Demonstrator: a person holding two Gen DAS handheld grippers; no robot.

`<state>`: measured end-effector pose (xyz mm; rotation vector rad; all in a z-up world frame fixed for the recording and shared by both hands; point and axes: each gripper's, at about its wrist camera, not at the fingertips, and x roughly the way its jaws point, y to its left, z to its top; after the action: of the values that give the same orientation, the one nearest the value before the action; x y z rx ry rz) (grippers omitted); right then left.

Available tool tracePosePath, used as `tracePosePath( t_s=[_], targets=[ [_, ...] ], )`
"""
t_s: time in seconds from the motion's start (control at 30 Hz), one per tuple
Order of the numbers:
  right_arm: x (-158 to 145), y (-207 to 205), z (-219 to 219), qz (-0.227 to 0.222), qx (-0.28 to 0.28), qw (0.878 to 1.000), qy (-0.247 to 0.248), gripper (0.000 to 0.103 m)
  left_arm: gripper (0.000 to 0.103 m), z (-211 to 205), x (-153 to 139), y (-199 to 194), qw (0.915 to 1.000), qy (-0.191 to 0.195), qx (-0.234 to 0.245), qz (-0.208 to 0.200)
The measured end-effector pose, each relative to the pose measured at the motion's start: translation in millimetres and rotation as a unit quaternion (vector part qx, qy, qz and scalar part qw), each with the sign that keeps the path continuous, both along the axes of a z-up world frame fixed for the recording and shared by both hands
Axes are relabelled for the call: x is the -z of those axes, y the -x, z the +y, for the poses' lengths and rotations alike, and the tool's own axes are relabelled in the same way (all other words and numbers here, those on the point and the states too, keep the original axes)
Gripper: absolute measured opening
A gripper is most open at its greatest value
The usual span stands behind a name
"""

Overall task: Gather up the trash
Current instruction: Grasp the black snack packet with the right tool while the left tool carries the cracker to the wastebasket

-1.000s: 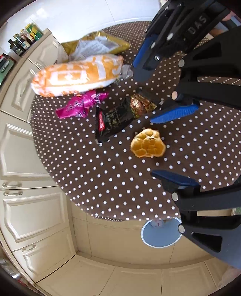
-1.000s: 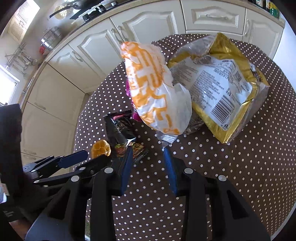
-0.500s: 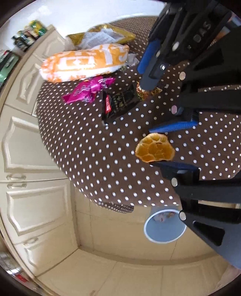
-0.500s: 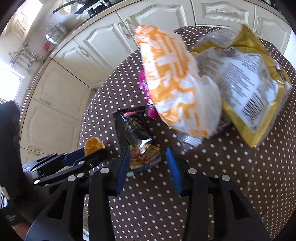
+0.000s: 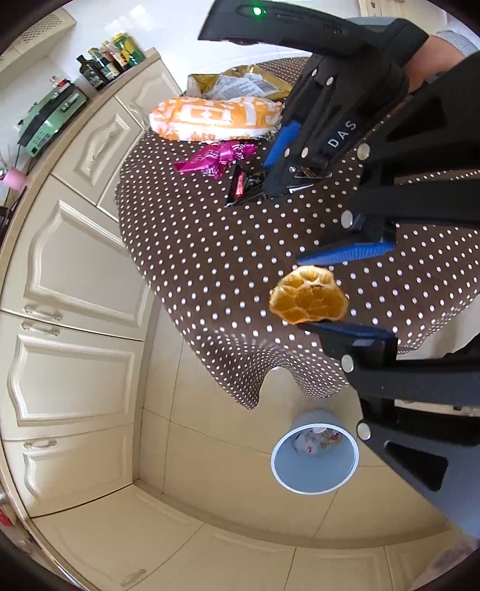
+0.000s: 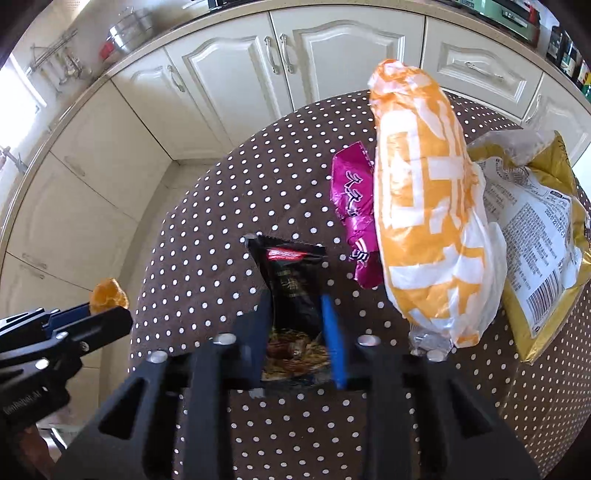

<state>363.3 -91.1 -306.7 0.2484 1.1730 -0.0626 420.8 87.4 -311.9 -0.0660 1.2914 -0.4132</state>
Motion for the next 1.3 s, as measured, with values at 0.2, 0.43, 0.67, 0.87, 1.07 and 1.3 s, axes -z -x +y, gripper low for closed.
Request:
tracePosePath(
  t_s=[0.2,0.43,0.67,0.87,1.07,1.3],
  targets=[
    [-17.8,-3.0,28.0,-0.014,-0.003,1.0,-0.02,0.017,0.028,30.5,-13.6,1.4,0.9998,0.014,-0.008,-0.008],
    [-38.5,-21.3,108.3,-0.034,-0.049,0.996,-0.059,0.017,0.028,101.3,-28.2,1.1,0.9991,0.011,-0.038,-0.013],
    [-45.0,-47.6,201.8,-0.04,-0.096,0.99,-0.095,0.017,0.028,198.0,-35.3,-5.0,0.996,-0.011,-0.088,-0.017],
    [-52.1,-64.2,260.7,-0.042,-0.119,0.986,-0.113,0.017,0.028,265.2,-44.9,-12.3,0.9921,-0.019,-0.122,-0.022],
    [-58.9,-74.2,299.4,-0.045,-0.133,0.984,-0.112,0.017,0.035,310.2,-53.5,-21.5,0.9881,-0.011,-0.15,-0.032],
    [-58.5,-78.1,320.0,-0.038,-0.14,0.984,-0.105,0.017,0.041,331.9,-55.7,-23.4,0.9859,0.002,-0.164,-0.033]
  ],
)
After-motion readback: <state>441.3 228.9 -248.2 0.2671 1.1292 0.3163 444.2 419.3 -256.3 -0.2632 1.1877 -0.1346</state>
